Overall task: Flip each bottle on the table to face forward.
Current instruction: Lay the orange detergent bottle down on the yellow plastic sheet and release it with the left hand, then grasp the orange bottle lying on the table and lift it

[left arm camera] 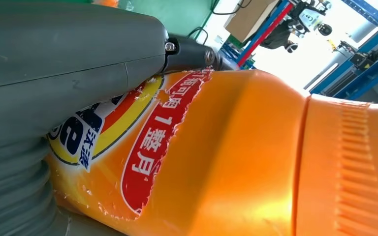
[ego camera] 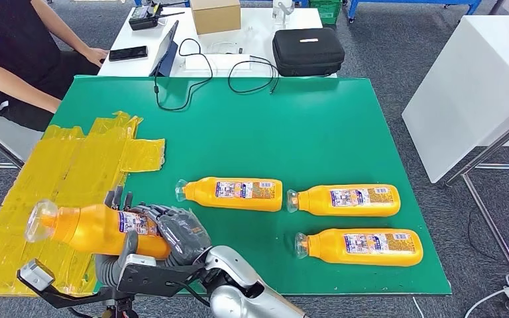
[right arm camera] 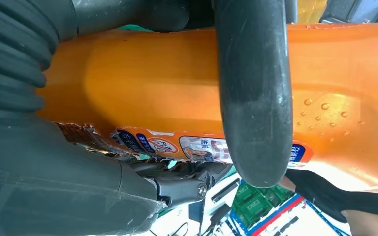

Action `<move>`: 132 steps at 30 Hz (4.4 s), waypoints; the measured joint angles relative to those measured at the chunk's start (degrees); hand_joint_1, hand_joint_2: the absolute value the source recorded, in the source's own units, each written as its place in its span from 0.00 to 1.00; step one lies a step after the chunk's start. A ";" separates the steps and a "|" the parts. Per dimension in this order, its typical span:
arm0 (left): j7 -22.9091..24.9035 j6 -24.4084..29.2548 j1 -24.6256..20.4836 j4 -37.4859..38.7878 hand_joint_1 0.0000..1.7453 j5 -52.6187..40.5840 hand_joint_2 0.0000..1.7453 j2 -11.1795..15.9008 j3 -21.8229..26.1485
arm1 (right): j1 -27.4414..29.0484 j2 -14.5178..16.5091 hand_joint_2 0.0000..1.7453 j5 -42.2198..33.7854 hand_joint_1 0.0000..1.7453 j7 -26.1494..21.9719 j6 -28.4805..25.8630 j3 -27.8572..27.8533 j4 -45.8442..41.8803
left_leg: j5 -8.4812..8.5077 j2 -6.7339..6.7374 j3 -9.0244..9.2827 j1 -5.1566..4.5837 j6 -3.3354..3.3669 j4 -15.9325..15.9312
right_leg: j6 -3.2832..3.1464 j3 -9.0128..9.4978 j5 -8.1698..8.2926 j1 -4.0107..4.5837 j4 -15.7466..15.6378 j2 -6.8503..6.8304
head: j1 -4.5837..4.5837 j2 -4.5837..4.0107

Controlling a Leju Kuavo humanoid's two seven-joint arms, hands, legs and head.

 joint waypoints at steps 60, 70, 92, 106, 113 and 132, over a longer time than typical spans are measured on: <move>7.99 60.42 -25.17 26.72 1.00 -114.50 1.00 10.95 18.59 | 8.90 -10.32 1.00 9.93 0.00 -5.69 2.27 -26.82 -16.37 | 0.07 -0.01 0.01 0.00 0.00 0.02 | 0.04 0.00 0.06 0.00 0.01 -0.01 | -0.01 0.00; 10.31 60.45 -27.28 37.42 0.91 -113.46 1.00 13.60 19.86 | 6.53 -12.23 1.00 11.98 0.00 -4.11 3.57 -26.62 -12.18 | 0.07 -0.01 0.00 0.00 0.00 0.02 | 0.04 0.01 0.06 0.00 0.02 -0.02 | 0.00 0.00; 9.24 60.28 -34.46 54.95 0.00 -108.49 0.00 17.03 17.95 | -1.22 -11.91 1.00 15.35 0.00 -0.85 4.16 -24.20 -0.89 | 0.12 -0.08 0.02 0.00 -0.01 0.02 | 0.05 0.04 0.06 -0.01 0.04 -0.08 | -0.01 0.00; 8.87 59.94 -35.18 55.92 0.00 -106.38 0.00 17.42 16.66 | -4.85 -10.81 1.00 17.97 0.00 1.81 4.70 -22.98 4.88 | 0.20 -0.08 0.02 0.00 -0.01 0.02 | 0.04 0.05 0.07 -0.01 0.05 -0.08 | -0.01 0.00; 1.22 52.09 -33.96 50.77 0.00 -90.92 0.00 16.94 16.35 | -9.98 -8.33 1.00 24.33 0.00 7.40 4.84 -21.18 15.54 | 0.23 -0.09 0.03 0.01 -0.01 0.02 | 0.04 0.05 0.07 0.00 0.08 -0.09 | -0.02 0.00; -4.46 31.10 -21.02 13.99 0.00 -66.14 0.00 11.47 12.77 | -13.24 -6.79 1.00 32.58 0.00 14.29 5.64 -21.17 29.07 | 0.20 -0.04 -0.01 -0.01 0.00 0.03 | 0.05 0.01 0.07 -0.01 0.04 -0.08 | -0.01 0.00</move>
